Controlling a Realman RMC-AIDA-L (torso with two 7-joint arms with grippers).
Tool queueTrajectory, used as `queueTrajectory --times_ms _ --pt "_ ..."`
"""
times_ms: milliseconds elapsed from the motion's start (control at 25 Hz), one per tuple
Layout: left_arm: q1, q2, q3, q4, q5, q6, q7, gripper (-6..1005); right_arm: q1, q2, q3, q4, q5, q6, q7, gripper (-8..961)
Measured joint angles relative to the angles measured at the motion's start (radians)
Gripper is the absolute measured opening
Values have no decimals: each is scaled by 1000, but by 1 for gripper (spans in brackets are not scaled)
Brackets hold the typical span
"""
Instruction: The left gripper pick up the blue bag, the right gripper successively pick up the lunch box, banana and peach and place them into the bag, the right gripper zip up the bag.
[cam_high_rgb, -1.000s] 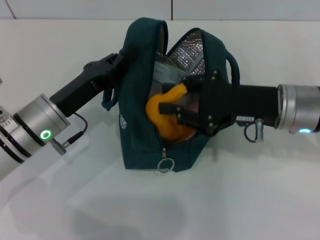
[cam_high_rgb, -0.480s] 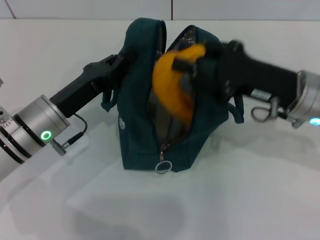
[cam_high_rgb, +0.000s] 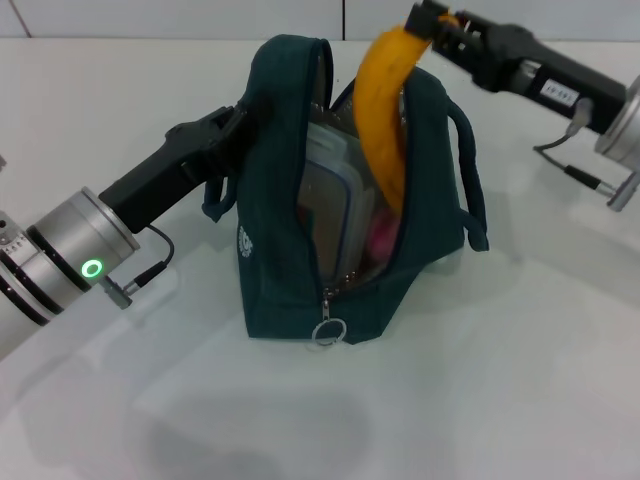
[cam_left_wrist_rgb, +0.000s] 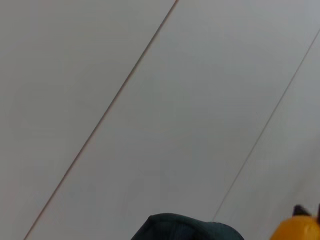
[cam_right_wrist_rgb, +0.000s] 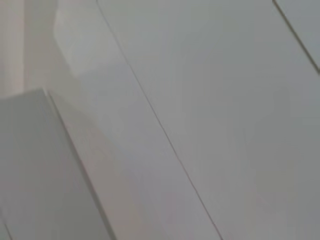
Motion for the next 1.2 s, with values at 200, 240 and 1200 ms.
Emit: queueTrajectory --times_ms 200,240,1200 --pt "-1 0 0 1 0 0 12 37 2 -22 52 11 -2 -90 102 216" --pt "-1 0 0 1 0 0 12 37 3 -27 59 15 -2 -100 123 207" --pt "-19 3 0 3 0 -33 39 36 18 23 154 -100 -316 147 -159 198"
